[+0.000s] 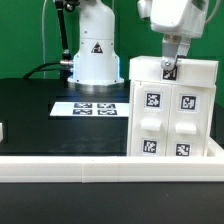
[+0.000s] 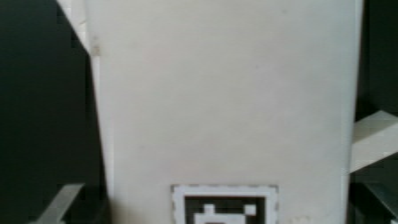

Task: Assemble cabinet

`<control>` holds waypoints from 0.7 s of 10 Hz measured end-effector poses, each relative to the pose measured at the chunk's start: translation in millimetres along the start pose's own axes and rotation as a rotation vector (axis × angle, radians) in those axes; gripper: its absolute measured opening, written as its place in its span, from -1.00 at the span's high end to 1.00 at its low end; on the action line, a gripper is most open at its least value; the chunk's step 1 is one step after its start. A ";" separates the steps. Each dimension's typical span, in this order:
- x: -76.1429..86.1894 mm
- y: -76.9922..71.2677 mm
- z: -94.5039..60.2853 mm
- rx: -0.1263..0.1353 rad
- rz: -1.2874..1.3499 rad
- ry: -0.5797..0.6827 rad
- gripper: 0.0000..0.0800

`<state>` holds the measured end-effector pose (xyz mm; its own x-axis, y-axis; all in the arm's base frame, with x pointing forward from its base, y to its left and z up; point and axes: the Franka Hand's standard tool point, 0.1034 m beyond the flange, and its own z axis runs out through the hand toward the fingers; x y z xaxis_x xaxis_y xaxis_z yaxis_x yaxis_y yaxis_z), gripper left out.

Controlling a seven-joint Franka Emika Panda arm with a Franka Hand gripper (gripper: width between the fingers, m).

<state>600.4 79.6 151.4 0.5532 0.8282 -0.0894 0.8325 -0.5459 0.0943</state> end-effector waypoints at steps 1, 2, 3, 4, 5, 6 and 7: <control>-1.7 -1.4 0.2 0.002 0.027 -0.003 -0.39; -1.7 -1.3 0.2 0.001 0.023 -0.003 -0.39; -1.7 -1.4 0.7 0.002 0.024 -0.004 -0.51; -1.8 -1.5 1.2 0.002 0.024 -0.004 -0.82; -1.9 -1.6 1.4 0.002 0.024 -0.005 -0.82; -1.9 -1.7 1.8 0.003 0.024 -0.005 -0.96; -1.9 -1.7 2.0 0.003 0.024 -0.005 -0.99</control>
Offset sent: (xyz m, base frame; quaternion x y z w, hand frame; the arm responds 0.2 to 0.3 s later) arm 0.0000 0.0000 0.0000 0.0000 0.0000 0.0000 1.0000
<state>597.9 78.7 149.5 0.5728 0.8144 -0.0924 0.8193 -0.5657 0.0936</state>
